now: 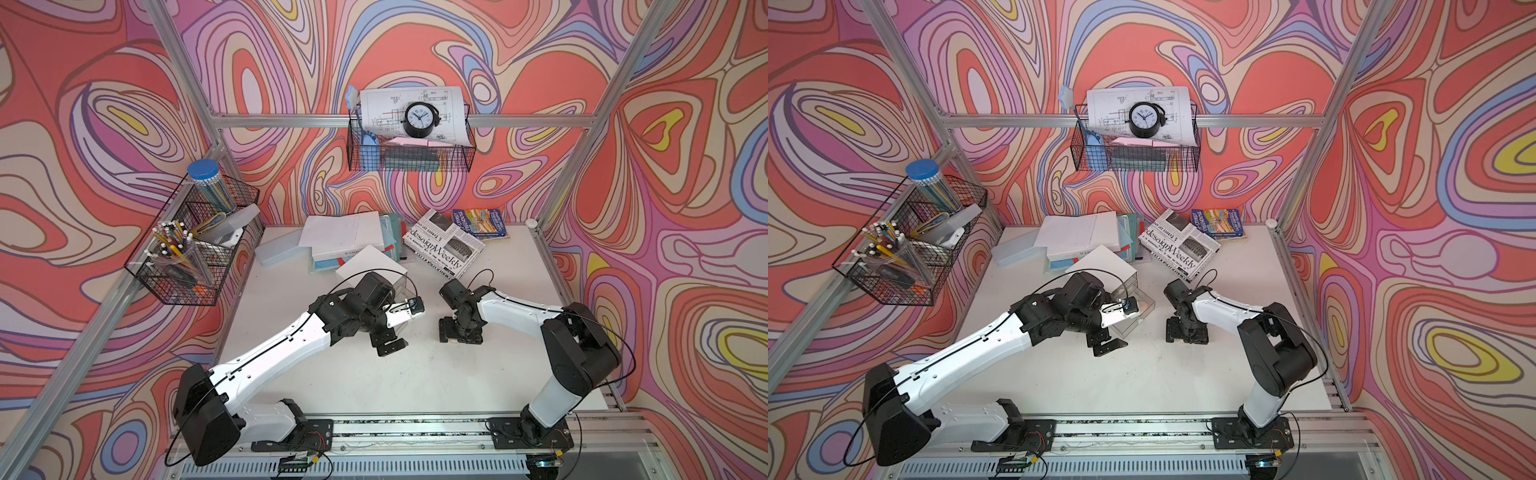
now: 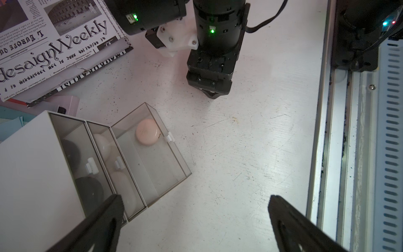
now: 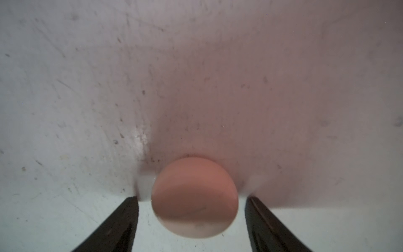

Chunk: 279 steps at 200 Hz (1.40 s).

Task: Put the bluetooth earphones in the drawer according to color
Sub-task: Pick up the Bluetooth earphone from the center of the board.

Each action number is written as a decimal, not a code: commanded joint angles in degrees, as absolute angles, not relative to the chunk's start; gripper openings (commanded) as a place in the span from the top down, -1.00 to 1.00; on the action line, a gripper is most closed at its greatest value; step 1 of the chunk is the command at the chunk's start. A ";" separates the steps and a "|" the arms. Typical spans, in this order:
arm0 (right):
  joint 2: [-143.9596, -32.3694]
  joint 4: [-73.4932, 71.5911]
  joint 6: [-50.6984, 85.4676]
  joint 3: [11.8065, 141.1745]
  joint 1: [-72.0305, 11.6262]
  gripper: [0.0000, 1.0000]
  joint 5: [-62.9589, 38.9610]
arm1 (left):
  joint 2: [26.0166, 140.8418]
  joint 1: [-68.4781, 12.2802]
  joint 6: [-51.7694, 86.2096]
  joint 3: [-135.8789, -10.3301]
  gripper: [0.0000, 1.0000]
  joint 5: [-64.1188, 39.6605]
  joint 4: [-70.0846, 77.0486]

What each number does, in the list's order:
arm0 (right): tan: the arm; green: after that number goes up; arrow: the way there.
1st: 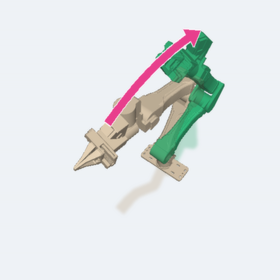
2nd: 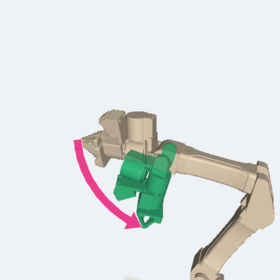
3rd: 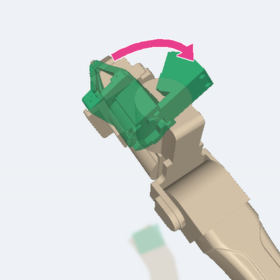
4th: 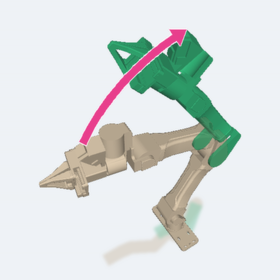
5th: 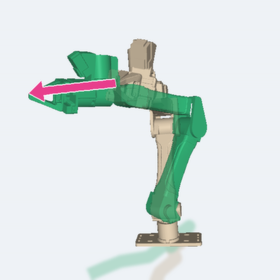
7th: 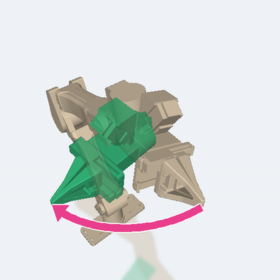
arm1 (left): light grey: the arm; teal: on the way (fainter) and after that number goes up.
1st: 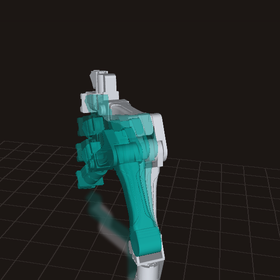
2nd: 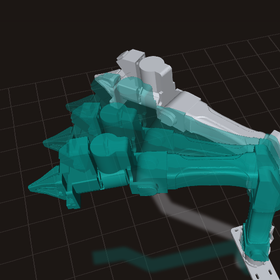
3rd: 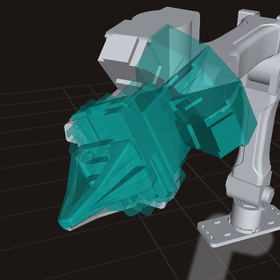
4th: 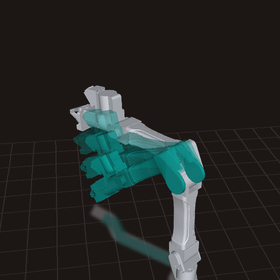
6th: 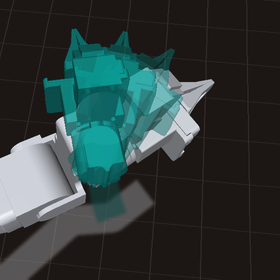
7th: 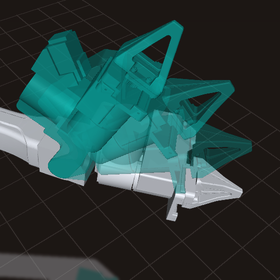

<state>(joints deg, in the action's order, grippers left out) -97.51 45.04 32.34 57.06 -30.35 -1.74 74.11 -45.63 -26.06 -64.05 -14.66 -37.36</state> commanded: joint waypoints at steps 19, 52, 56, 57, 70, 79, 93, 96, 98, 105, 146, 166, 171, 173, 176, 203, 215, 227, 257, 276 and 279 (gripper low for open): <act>-98.79 43.07 33.13 56.51 -30.24 -0.55 1.09 | 74.70 -46.05 -26.02 -64.03 -0.97 -14.32 -38.34; -99.73 42.97 32.87 56.59 -30.23 -0.52 2.47 | 74.79 -45.98 -26.01 -64.01 -0.97 -14.16 -38.41; -99.71 42.77 32.86 56.40 -30.23 -0.51 2.23 | 74.86 -46.01 -25.94 -64.05 -0.97 -13.98 -38.41; -99.73 42.74 32.87 56.37 -30.23 -0.51 2.21 | 74.87 -45.99 -25.98 -64.06 -0.97 -13.93 -38.41; -99.72 42.22 32.95 55.95 -30.23 -0.47 1.65 | 74.97 -46.00 -25.99 -64.09 -0.97 -13.55 -38.53; -99.84 41.95 32.92 55.73 -30.26 -0.44 1.47 | 75.06 -46.04 -25.97 -64.12 -0.97 -13.37 -38.57; -100.08 41.87 32.83 55.79 -30.24 -0.36 1.73 | 74.99 -46.05 -26.02 -64.14 -0.97 -13.27 -38.53; -100.14 41.88 32.79 55.90 -30.26 -0.33 1.79 | 74.97 -46.04 -26.02 -64.16 -0.97 -13.27 -38.50; -100.17 41.96 32.67 55.90 -30.26 -0.31 1.83 | 74.97 -46.03 -26.04 -64.16 -0.97 -13.27 -38.48; -100.32 41.86 32.61 56.14 -30.26 -0.25 1.69 | 74.97 -46.04 -26.04 -64.09 -0.97 -13.19 -38.45; -100.46 41.74 32.45 56.69 -30.26 0.02 1.15 | 75.06 -46.01 -25.96 -64.23 -0.97 -12.74 -38.67; -99.82 42.02 32.56 56.66 -30.25 0.24 1.48 | 75.04 -46.02 -25.94 -64.20 -0.97 -12.55 -38.76; -99.57 42.09 32.53 56.71 -30.28 0.30 1.52 | 75.04 -46.04 -26.00 -64.19 -0.97 -12.48 -38.79; -99.42 42.14 32.52 56.69 -30.25 0.32 1.59 | 75.06 -46.03 -25.99 -64.17 -0.97 -12.48 -38.77; -99.22 42.17 32.60 56.69 -30.24 0.38 1.71 | 75.05 -46.01 -26.01 -64.18 -0.97 -12.40 -38.72; -96.81 41.81 32.20 57.63 -30.24 1.00 1.85 | 74.55 -45.96 -25.49 -64.16 -0.97 -11.09 -37.94; -95.42 40.22 31.25 58.10 -30.32 1.00 0.07 | 74.05 -45.81 -24.99 -64.08 -0.97 -10.68 -37.37; -93.85 37.72 30.16 58.44 -30.41 1.00 -2.57 | 73.62 -45.46 -24.70 -63.98 -0.97 -11.27 -36.93; -92.05 32.49 29.47 60.42 -30.72 1.00 -7.50 | 73.22 -44.25 -24.43 -64.00 -0.98 -12.42 -36.56; -92.51 30.61 28.43 63.02 -31.49 1.00 -9.01 | 72.74 -42.65 -24.64 -63.98 -0.97 -11.94 -36.73; -92.65 30.36 28.28 63.43 -31.63 1.00 -9.30 | 72.65 -42.29 -24.61 -63.98 -0.97 -11.95 -36.73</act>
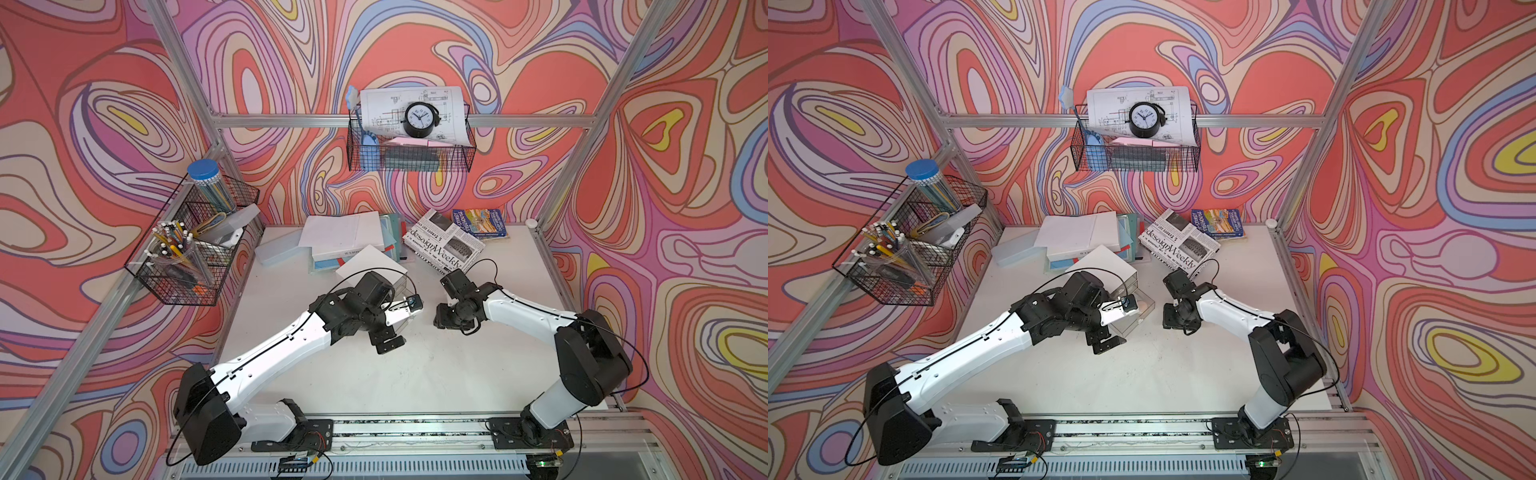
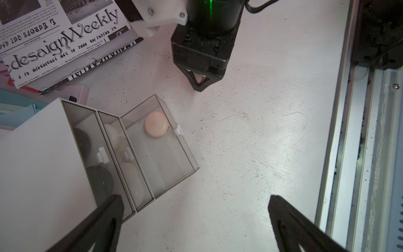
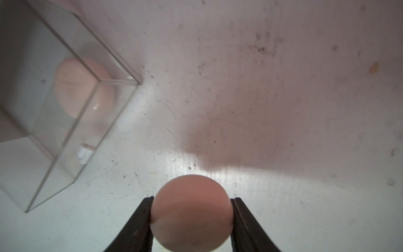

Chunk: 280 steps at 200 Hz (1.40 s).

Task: Put the bluetooth earphones in the drawer according to color
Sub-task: Pick up the Bluetooth earphone from the center of the board, then place the bluetooth earphone in the drawer.

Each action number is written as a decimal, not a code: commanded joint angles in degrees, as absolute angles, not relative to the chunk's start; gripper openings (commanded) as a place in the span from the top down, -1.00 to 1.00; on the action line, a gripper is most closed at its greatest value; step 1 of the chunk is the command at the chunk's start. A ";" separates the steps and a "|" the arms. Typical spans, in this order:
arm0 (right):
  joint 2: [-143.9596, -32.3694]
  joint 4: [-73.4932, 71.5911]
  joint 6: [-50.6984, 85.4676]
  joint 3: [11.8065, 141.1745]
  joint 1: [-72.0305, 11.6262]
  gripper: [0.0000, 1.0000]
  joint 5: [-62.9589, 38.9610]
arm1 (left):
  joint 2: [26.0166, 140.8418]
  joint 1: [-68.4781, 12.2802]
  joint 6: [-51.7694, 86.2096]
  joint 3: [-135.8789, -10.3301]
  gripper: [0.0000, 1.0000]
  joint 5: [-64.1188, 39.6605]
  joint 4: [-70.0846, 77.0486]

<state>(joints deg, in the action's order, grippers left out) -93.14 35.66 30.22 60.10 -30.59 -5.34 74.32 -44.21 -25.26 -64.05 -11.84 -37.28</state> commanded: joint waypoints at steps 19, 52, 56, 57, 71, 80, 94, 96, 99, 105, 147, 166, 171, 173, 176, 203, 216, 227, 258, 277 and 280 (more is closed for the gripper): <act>-94.18 27.20 27.71 65.25 -32.69 1.00 -12.20 | 71.97 -39.78 -24.46 -64.05 -0.98 -12.87 -36.61; -98.17 21.58 28.70 67.85 -35.14 1.00 -15.60 | 70.53 -35.68 -24.41 -64.43 -0.98 -14.15 -36.84; -98.61 21.15 28.93 68.12 -35.28 1.00 -15.99 | 70.33 -35.40 -24.51 -64.40 -0.97 -14.00 -36.93; -98.79 21.03 28.97 68.16 -35.30 1.00 -16.13 | 70.28 -35.36 -24.56 -64.37 -0.97 -13.99 -36.88; -100.20 19.67 29.66 69.00 -35.65 1.00 -17.14 | 69.63 -34.60 -24.85 -64.08 -0.97 -13.45 -36.81; -100.93 18.90 29.89 69.42 -35.87 1.00 -17.72 | 69.39 -34.25 -24.96 -63.89 -0.98 -13.10 -36.78; -101.16 17.92 30.63 69.95 -36.25 1.00 -18.18 | 69.35 -33.69 -25.22 -63.77 -0.98 -12.75 -37.00; -101.16 17.82 30.71 69.94 -36.31 1.00 -18.26 | 69.41 -33.60 -25.27 -63.80 -0.98 -12.74 -37.00; -101.98 17.62 30.97 69.96 -36.34 1.00 -18.40 | 69.47 -33.44 -25.31 -63.79 -0.98 -12.92 -37.01; -103.19 17.13 31.39 69.88 -36.45 1.00 -18.82 | 69.53 -33.05 -25.39 -63.76 -0.97 -13.39 -37.00; -105.82 14.48 33.80 69.57 -37.70 1.00 -20.74 | 70.79 -32.26 -24.88 -63.82 -0.98 -14.79 -36.75; -106.05 12.88 34.66 68.63 -38.21 1.00 -20.87 | 71.53 -32.25 -24.35 -63.91 -0.97 -15.03 -35.98; -106.13 12.31 34.86 68.36 -38.21 1.00 -20.93 | 71.77 -32.26 -24.05 -64.05 -0.97 -15.29 -35.81; -106.09 12.24 34.99 68.27 -38.23 1.00 -20.96 | 71.86 -32.26 -24.01 -64.11 -0.97 -15.31 -35.71; -106.25 12.02 35.10 68.12 -38.21 1.00 -20.95 | 72.00 -32.26 -23.86 -64.20 -0.97 -15.43 -35.62; -107.13 11.96 35.24 68.67 -38.18 0.90 -21.63 | 72.95 -32.25 -23.60 -66.42 -0.98 -14.53 -36.67; -106.89 12.08 35.08 68.58 -38.23 0.89 -21.30 | 72.86 -32.26 -23.74 -67.16 -0.97 -14.21 -36.69; -106.22 11.79 35.20 67.80 -38.23 0.89 -20.86 | 72.94 -32.26 -23.74 -67.79 -0.97 -13.42 -36.69; -105.02 11.06 35.81 65.82 -38.24 0.89 -20.83 | 73.14 -32.26 -24.16 -68.97 -0.97 -11.25 -38.46; -103.88 9.94 36.68 64.16 -38.32 0.89 -20.26 | 71.11 -32.26 -23.80 -65.94 -0.97 -11.23 -35.43; -103.73 9.61 36.84 63.89 -38.32 0.90 -20.15 | 70.72 -32.27 -23.66 -65.46 -0.98 -11.31 -34.98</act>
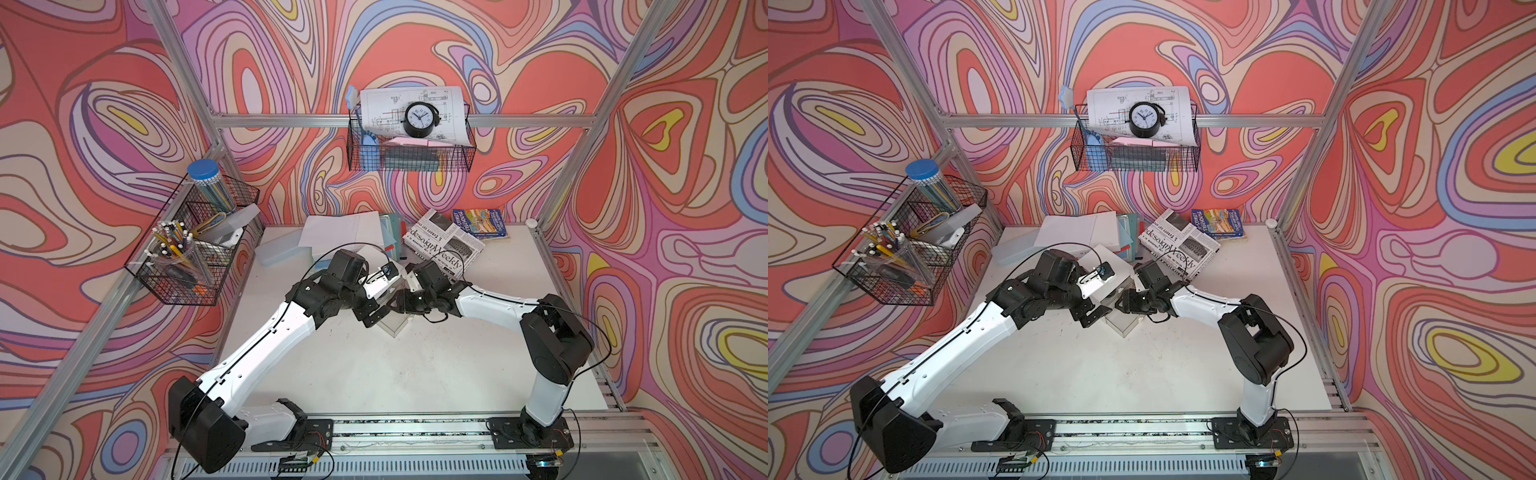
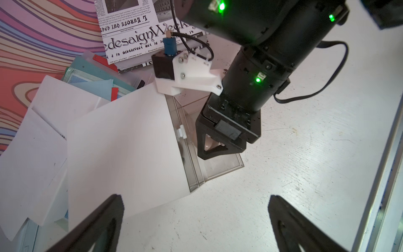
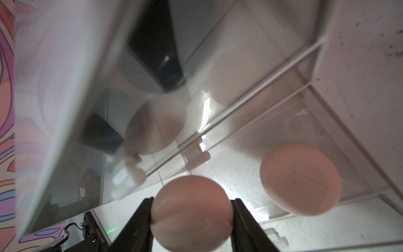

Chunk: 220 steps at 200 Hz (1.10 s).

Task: Put the bluetooth earphones in the drawer according to color
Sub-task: Place the bluetooth earphone in the drawer.

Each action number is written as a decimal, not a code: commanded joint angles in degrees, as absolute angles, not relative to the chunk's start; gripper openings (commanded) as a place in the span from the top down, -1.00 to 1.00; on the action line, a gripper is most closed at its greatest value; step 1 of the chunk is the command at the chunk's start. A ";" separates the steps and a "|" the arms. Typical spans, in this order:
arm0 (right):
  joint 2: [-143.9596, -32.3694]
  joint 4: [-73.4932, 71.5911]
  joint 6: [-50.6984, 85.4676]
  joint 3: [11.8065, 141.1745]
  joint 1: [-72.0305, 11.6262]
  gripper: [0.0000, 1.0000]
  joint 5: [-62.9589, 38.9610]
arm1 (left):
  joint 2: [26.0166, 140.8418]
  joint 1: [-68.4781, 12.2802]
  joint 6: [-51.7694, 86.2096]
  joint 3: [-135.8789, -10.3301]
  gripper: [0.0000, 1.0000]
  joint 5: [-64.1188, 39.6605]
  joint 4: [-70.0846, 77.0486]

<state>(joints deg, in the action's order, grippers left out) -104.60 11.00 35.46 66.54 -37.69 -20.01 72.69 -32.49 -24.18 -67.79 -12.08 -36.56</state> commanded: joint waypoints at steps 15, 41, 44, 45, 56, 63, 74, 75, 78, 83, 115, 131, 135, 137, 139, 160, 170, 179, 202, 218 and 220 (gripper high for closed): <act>-102.46 8.55 37.68 62.61 -38.45 0.91 -19.43 | 69.64 -32.27 -23.05 -63.29 -0.97 -11.43 -32.80; -100.39 7.94 39.29 61.09 -39.00 0.94 -17.49 | 69.78 -32.24 -23.06 -61.66 -0.97 -11.34 -32.21; -100.03 7.68 39.57 60.89 -39.07 0.95 -17.23 | 69.85 -32.21 -23.03 -61.55 -0.97 -11.41 -32.08; -99.94 7.62 39.61 60.77 -39.14 0.96 -17.14 | 69.86 -32.23 -23.03 -61.45 -0.97 -11.42 -32.04; -99.21 6.45 40.94 59.67 -39.35 0.98 -16.12 | 69.81 -32.22 -22.96 -60.96 -0.97 -11.73 -31.41; -98.75 5.72 41.81 59.13 -39.42 0.99 -15.52 | 69.80 -32.23 -22.91 -60.82 -0.98 -11.97 -31.29; -98.07 4.70 42.91 58.40 -39.55 1.00 -14.58 | 69.77 -32.26 -22.99 -61.03 -0.97 -12.19 -31.70; -98.04 4.64 43.03 58.24 -39.55 1.00 -14.50 | 69.74 -32.30 -22.96 -61.06 -0.97 -12.16 -31.76; -97.94 4.53 43.26 58.13 -39.56 1.00 -14.24 | 69.64 -32.26 -23.01 -61.01 -0.97 -12.13 -31.81; -97.77 4.48 43.58 58.07 -39.55 1.00 -13.89 | 69.40 -32.25 -23.00 -60.89 -0.97 -12.09 -31.77; -97.99 4.22 44.02 58.27 -39.73 1.00 -13.80 | 67.96 -32.18 -23.21 -60.29 -0.97 -11.53 -31.42; -98.43 3.87 44.52 58.37 -39.90 1.00 -13.80 | 67.65 -32.18 -23.29 -60.27 -0.97 -11.34 -31.58; -98.51 3.74 44.70 58.32 -39.90 1.00 -13.81 | 67.64 -32.25 -23.29 -60.29 -0.97 -11.34 -31.59; -98.52 3.64 44.86 58.30 -39.90 1.00 -13.82 | 67.56 -32.23 -23.25 -60.25 -0.98 -11.34 -31.61; -98.59 3.57 45.05 58.32 -39.90 1.00 -13.89 | 67.58 -32.25 -23.21 -60.22 -0.97 -11.34 -31.70; -98.54 1.94 46.94 57.22 -40.07 1.00 -13.89 | 67.59 -32.24 -23.21 -60.12 -0.97 -11.33 -31.69; -98.39 0.92 47.66 56.57 -40.11 1.00 -14.06 | 67.76 -32.26 -23.28 -60.20 -0.98 -11.34 -31.73; -98.14 0.62 48.11 56.21 -40.29 1.00 -13.81 | 67.93 -32.26 -23.27 -60.29 -0.97 -11.16 -31.79; -97.82 1.48 48.61 55.94 -40.52 1.00 -12.67 | 68.06 -32.26 -23.15 -60.31 -0.97 -11.33 -31.73; -97.77 1.16 48.69 55.58 -40.52 1.00 -12.65 | 68.12 -32.26 -23.12 -60.29 -0.97 -11.47 -31.68; -97.85 1.15 48.71 55.55 -40.52 1.00 -12.59 | 68.18 -32.26 -23.18 -60.29 -0.97 -11.44 -31.72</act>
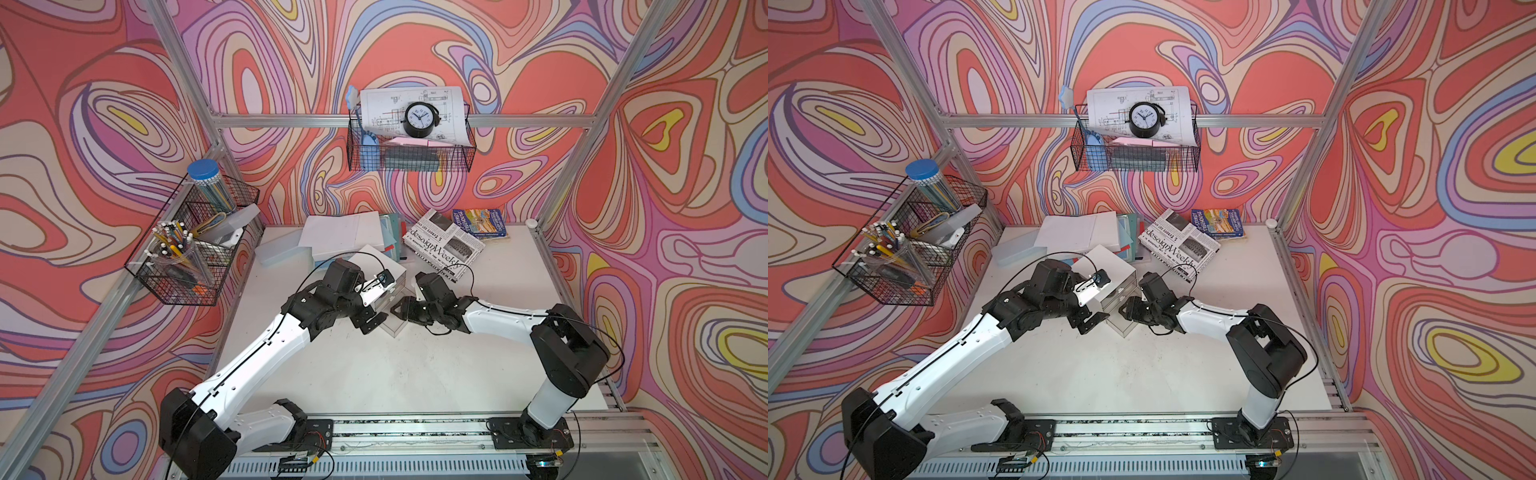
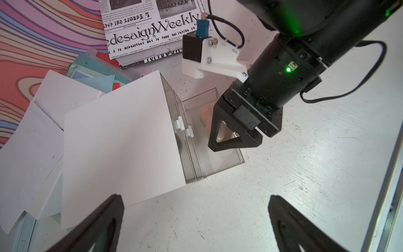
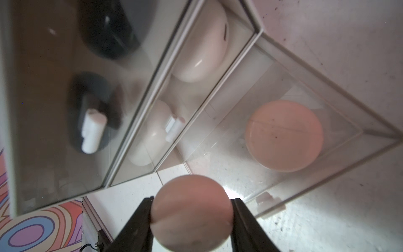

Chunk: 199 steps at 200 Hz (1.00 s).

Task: Put the bluetooth earphones in the drawer according to color
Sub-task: Place the bluetooth earphone in the drawer.

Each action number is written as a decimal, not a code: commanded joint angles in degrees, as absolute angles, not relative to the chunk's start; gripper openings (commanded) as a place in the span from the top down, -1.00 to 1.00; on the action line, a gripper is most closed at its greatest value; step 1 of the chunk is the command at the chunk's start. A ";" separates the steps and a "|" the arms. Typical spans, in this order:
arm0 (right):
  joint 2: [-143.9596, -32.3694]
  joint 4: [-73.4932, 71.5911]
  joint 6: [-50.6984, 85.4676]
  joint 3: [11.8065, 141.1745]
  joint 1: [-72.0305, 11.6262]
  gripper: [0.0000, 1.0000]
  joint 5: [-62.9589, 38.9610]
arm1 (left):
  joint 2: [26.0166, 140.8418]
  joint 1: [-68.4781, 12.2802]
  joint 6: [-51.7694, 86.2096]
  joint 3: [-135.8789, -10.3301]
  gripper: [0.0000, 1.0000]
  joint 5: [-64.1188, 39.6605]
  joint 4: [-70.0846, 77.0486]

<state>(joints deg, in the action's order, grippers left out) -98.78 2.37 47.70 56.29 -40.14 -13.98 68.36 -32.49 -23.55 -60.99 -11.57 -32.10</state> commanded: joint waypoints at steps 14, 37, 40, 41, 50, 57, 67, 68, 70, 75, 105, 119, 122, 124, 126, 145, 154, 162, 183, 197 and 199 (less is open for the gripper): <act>-98.66 0.99 48.76 55.80 -40.52 1.00 -13.28 | 68.21 -32.27 -23.24 -60.38 -0.97 -11.43 -31.90; -100.05 -0.56 50.05 55.62 -40.67 1.00 -14.46 | 68.11 -32.26 -23.24 -60.25 -0.97 -11.20 -32.08; -100.20 -0.65 50.16 55.56 -40.69 1.00 -14.42 | 67.96 -32.32 -23.26 -60.28 -0.97 -11.23 -32.08; -100.29 -0.68 50.22 55.60 -40.69 1.00 -14.42 | 67.95 -32.29 -23.28 -60.28 -0.97 -11.24 -32.08; -100.67 -0.70 50.45 55.84 -40.69 1.00 -14.33 | 68.09 -32.26 -23.33 -60.28 -0.97 -11.08 -32.00; -100.93 -0.27 50.41 56.34 -40.68 1.00 -14.21 | 68.18 -32.26 -23.34 -60.29 -0.97 -10.94 -32.01; -101.16 0.77 49.94 57.31 -40.69 1.00 -13.96 | 68.42 -32.26 -23.38 -60.51 -0.97 -10.94 -32.18; -101.16 0.87 49.89 57.44 -40.69 1.00 -13.88 | 68.44 -32.26 -23.38 -60.53 -0.97 -10.96 -32.22; -101.16 1.05 49.71 57.65 -40.69 1.00 -13.93 | 68.53 -32.26 -23.38 -60.55 -0.97 -10.98 -32.31; -101.16 1.41 49.42 57.95 -40.69 1.00 -13.80 | 68.56 -32.26 -23.42 -60.71 -0.97 -11.13 -32.57; -100.05 1.92 49.48 57.07 -40.69 0.42 -12.62 | 67.56 -32.26 -23.21 -60.43 -0.97 -12.27 -32.43; -99.43 1.80 49.61 56.45 -40.69 0.18 -12.26 | 67.45 -32.26 -23.37 -60.21 -0.97 -12.30 -32.01; -99.32 1.76 49.62 56.39 -40.69 0.14 -12.22 | 67.49 -32.28 -23.29 -60.21 -0.97 -12.30 -31.97; -99.27 1.76 49.54 56.35 -40.65 0.11 -12.17 | 67.52 -32.26 -23.25 -60.14 -0.97 -12.24 -31.99; -99.24 1.71 49.54 56.38 -40.68 0.08 -12.14 | 67.59 -32.26 -23.24 -60.19 -0.97 -12.35 -32.03; -98.96 1.04 49.55 55.87 -40.69 -0.19 -11.88 | 68.37 -32.26 -23.00 -60.53 -0.97 -12.53 -32.17; -99.34 0.64 49.68 55.68 -40.69 -0.26 -11.94 | 68.73 -32.26 -22.99 -60.72 -0.97 -12.49 -32.42; -99.97 0.82 49.66 56.06 -40.69 -0.31 -12.17 | 68.83 -32.25 -22.98 -60.81 -0.97 -12.49 -32.70; -101.16 2.77 48.46 58.76 -40.68 -0.41 -13.21 | 68.30 -32.34 -22.87 -60.74 -0.97 -13.24 -32.49; -101.10 2.26 48.64 58.78 -40.69 -0.48 -12.61 | 68.16 -32.34 -22.83 -60.51 -0.97 -13.32 -32.03; -101.04 2.15 48.68 58.66 -40.69 -0.48 -12.51 | 68.24 -32.34 -22.85 -60.52 -0.97 -13.24 -32.11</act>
